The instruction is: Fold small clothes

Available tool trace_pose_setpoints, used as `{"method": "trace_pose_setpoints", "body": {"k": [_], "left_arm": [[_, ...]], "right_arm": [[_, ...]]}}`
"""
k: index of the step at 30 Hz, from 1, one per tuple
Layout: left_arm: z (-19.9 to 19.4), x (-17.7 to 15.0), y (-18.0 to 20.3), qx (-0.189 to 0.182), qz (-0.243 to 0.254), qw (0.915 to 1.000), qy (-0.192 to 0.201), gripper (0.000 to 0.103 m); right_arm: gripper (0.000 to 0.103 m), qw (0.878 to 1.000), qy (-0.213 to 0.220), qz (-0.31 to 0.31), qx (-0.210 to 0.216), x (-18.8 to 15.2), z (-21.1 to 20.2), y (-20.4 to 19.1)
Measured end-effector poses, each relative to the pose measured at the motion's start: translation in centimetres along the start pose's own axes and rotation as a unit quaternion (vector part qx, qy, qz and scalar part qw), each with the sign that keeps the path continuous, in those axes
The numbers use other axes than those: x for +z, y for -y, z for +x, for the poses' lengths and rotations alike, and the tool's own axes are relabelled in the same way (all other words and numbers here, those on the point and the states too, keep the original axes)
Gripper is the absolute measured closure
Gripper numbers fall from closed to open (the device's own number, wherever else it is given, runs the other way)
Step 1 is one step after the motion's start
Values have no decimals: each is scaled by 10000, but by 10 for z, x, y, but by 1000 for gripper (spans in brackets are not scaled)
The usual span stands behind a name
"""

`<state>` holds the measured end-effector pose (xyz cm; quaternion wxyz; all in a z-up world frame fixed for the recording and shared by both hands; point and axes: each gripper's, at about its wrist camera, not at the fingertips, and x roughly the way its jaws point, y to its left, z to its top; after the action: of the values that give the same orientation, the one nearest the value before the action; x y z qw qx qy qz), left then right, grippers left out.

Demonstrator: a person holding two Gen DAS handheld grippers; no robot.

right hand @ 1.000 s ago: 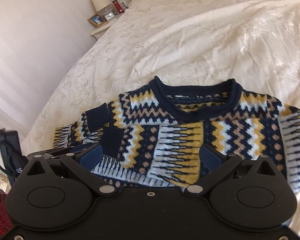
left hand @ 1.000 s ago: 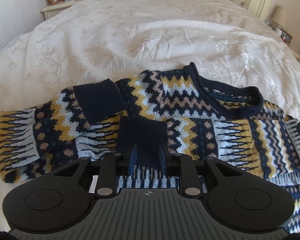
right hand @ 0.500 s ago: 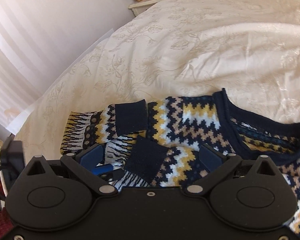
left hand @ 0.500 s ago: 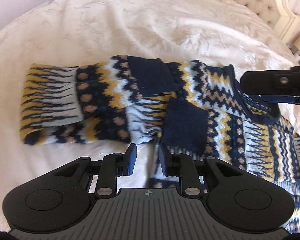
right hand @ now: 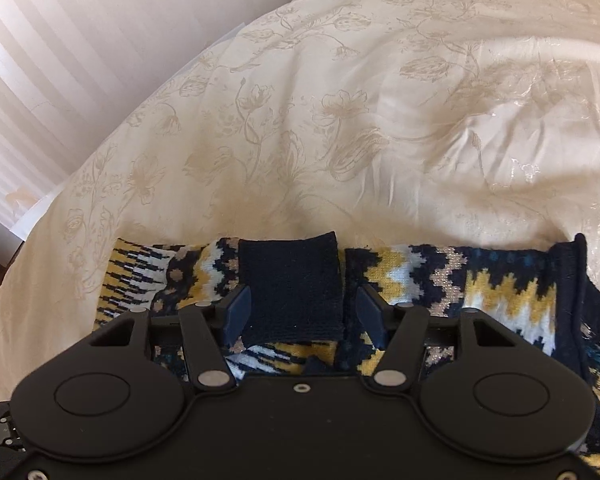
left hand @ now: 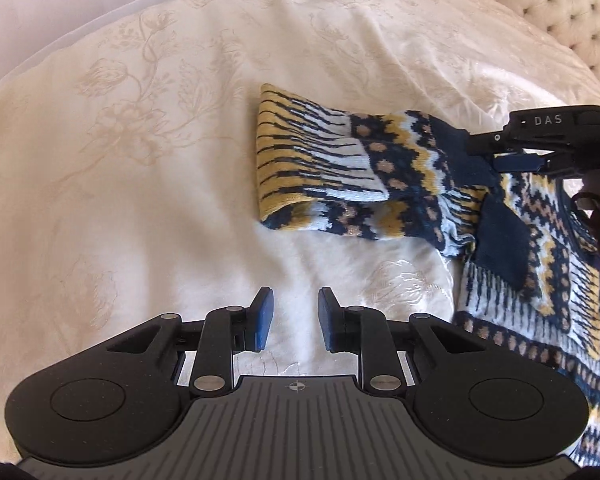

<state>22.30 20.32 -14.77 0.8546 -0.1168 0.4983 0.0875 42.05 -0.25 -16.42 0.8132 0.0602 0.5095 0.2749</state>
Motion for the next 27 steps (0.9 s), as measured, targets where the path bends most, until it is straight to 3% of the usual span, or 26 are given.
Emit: {"method": "trace_pose_setpoints", "body": {"k": [3, 5, 7, 9, 18, 22, 27], "left_arm": [[-2, -1, -2, -16, -61, 10000, 17, 79], [-3, -2, 0, -25, -61, 10000, 25, 79], [-5, -3, 2, -45, -63, 10000, 31, 79], [-7, -3, 4, -71, -53, 9999, 50, 79], [-20, -2, 25, -224, 253, 9992, 236, 79], [-27, -3, 41, -337, 433, 9979, 342, 79], [-36, -11, 68, -507, 746, 9950, 423, 79]], "right_arm": [[40, 9999, -145, 61, 39, -1, 12, 1], [53, 9997, -186, 102, 78, -1, 14, -1], [82, 9998, -148, 67, -70, -1, 13, -6], [86, 9999, -69, 135, 67, -1, 4, -8], [93, 9958, 802, 93, 436, -1, -97, -28], [95, 9927, 1151, 216, 278, -13, -154, -15], [95, 9869, 1486, 576, -233, -47, -223, 16]]}}
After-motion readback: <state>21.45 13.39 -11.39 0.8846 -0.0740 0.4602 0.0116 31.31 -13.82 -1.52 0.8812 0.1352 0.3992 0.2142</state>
